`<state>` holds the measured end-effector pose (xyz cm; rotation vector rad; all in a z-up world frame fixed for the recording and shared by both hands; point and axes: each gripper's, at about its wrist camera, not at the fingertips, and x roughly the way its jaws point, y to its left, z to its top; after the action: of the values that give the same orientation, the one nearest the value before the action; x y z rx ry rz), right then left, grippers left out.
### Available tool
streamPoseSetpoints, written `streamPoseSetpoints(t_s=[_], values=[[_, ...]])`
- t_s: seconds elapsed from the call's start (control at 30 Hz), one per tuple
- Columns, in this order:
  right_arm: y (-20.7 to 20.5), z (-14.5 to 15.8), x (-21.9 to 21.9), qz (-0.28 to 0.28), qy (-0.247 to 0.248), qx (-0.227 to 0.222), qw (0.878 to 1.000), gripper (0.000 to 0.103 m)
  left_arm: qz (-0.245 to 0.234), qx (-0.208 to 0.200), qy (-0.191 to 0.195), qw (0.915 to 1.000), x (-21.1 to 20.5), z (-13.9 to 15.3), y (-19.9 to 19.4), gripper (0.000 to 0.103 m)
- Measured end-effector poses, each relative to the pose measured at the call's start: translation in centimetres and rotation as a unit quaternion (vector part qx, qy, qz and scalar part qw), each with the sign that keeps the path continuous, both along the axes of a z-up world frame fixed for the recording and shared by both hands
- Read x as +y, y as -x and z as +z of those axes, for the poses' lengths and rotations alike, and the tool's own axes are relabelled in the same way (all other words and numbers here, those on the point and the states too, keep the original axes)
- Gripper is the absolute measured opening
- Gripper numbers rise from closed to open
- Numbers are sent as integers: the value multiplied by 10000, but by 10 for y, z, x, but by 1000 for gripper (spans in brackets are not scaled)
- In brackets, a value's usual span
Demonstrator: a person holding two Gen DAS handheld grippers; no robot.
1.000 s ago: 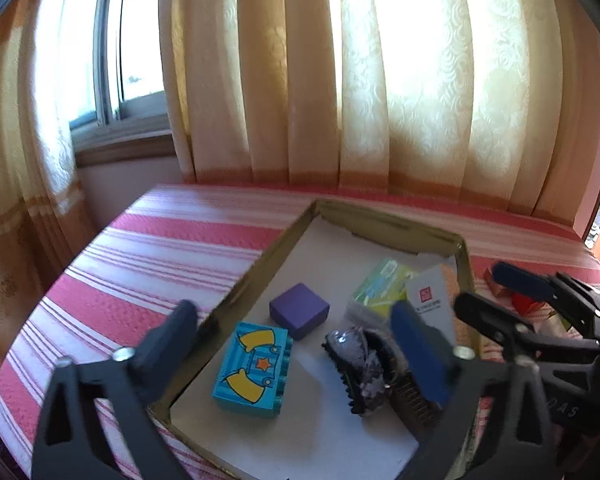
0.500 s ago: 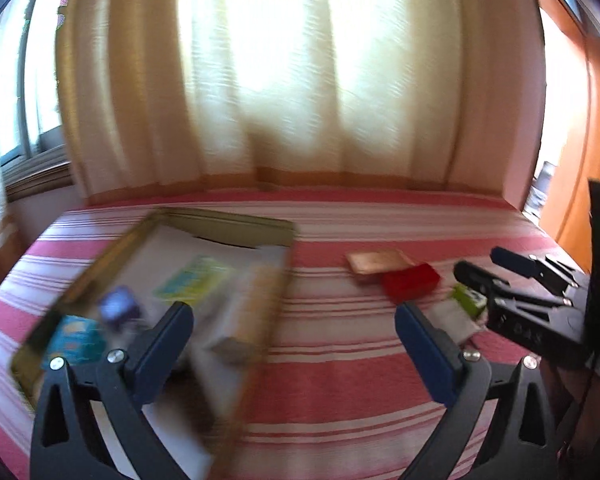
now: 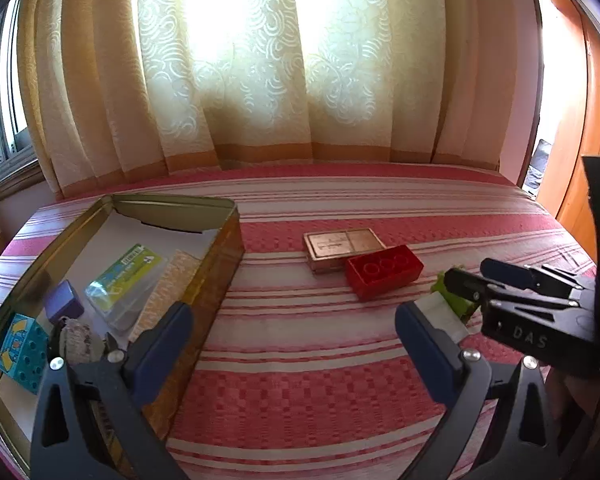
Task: Organize rigid objects
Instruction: 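Grasp the green panda block with the right tool, then grasp the white charger plug with the left tool while the right tool holds the green block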
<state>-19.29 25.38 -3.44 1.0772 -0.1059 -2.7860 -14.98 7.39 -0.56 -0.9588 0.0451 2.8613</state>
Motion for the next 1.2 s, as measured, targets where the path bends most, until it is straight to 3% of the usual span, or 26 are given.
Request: streamPoseSetpoints(t_s=[0.13, 0.23, 0.33, 0.47, 0.8, 1.2], values=[[1, -3, 8, -89, 184, -119, 9997, 49, -58, -21, 52, 10000, 8, -3, 2, 102], [4, -5, -1, 97, 33, -255, 9996, 48, -86, -66, 97, 9999, 14, -6, 4, 103], [6, -9, -3, 170, 14, -412, 9990, 38, -118, -89, 123, 9998, 20, -8, 5, 102], [-2, -7, 10, 108, 167, -363, 9991, 34, -221, -126, 206, 9995, 32, -11, 7, 102], [-12, -3, 45, -592, 394, -123, 9974, 34, -497, -453, 176, 9976, 71, -20, 19, 102], [-14, -2, 44, -667, 151, -40, 9977, 34, -573, -819, 606, 9931, 98, -30, 35, 102]])
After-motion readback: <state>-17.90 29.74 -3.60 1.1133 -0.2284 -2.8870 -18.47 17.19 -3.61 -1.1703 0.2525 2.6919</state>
